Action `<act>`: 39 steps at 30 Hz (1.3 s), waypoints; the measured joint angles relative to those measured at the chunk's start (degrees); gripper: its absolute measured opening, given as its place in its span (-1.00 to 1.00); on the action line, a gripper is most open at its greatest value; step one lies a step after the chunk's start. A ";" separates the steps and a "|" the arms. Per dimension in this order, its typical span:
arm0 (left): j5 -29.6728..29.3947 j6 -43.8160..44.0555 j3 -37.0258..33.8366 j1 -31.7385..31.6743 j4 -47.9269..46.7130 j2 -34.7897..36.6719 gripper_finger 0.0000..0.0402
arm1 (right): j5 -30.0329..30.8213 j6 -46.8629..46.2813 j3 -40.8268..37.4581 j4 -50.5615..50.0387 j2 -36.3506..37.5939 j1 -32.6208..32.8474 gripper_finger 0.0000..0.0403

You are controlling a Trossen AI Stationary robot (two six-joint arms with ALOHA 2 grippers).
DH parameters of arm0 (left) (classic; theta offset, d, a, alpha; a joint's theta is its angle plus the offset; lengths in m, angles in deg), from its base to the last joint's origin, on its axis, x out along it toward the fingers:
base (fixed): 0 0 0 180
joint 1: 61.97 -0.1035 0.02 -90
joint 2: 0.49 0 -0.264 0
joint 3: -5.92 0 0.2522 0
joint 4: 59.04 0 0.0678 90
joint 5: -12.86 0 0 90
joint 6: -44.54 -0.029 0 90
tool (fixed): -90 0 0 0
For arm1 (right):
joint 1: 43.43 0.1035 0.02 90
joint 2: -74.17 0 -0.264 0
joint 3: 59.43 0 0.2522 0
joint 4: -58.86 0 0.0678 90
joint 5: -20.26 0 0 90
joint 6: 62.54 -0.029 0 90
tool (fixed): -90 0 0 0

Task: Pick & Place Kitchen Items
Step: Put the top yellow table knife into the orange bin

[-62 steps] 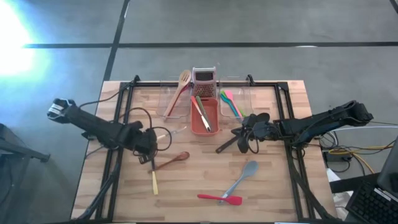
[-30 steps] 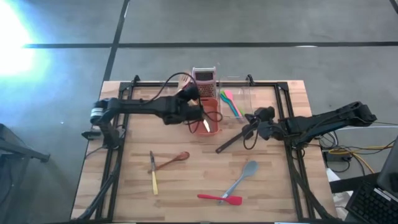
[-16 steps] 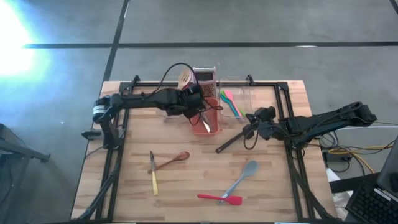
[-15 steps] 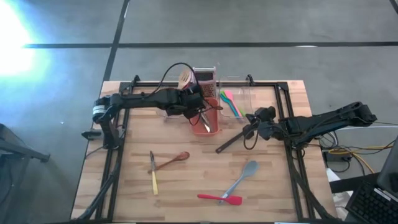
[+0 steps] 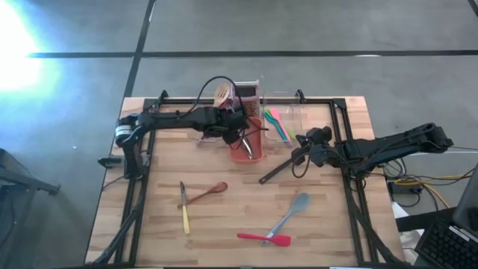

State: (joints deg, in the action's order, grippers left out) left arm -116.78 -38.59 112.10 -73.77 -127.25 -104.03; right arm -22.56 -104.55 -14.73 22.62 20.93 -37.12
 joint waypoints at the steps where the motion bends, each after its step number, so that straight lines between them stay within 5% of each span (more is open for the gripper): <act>1: 0.13 0.02 0.00 -0.15 0.06 -0.21 -0.61 | 0.00 0.03 0.00 0.00 0.00 -0.04 -0.96; 9: 8.55 0.49 0.00 -1.42 0.37 -2.64 -0.61 | 0.13 0.54 0.00 0.00 0.03 -0.41 -0.96; 35: 12.06 -1.36 0.00 -8.10 7.43 -8.35 -0.61 | 0.80 1.91 0.00 -0.04 0.37 -0.38 -0.96; 39: 10.80 -0.94 0.00 -7.99 11.67 -8.10 -0.37 | 0.71 1.94 0.00 -0.08 0.37 -0.33 -0.96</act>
State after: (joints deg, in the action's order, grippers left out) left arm -105.98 -39.54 112.10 -81.76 -115.58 -112.13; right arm -21.85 -102.62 -14.73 22.54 21.31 -37.45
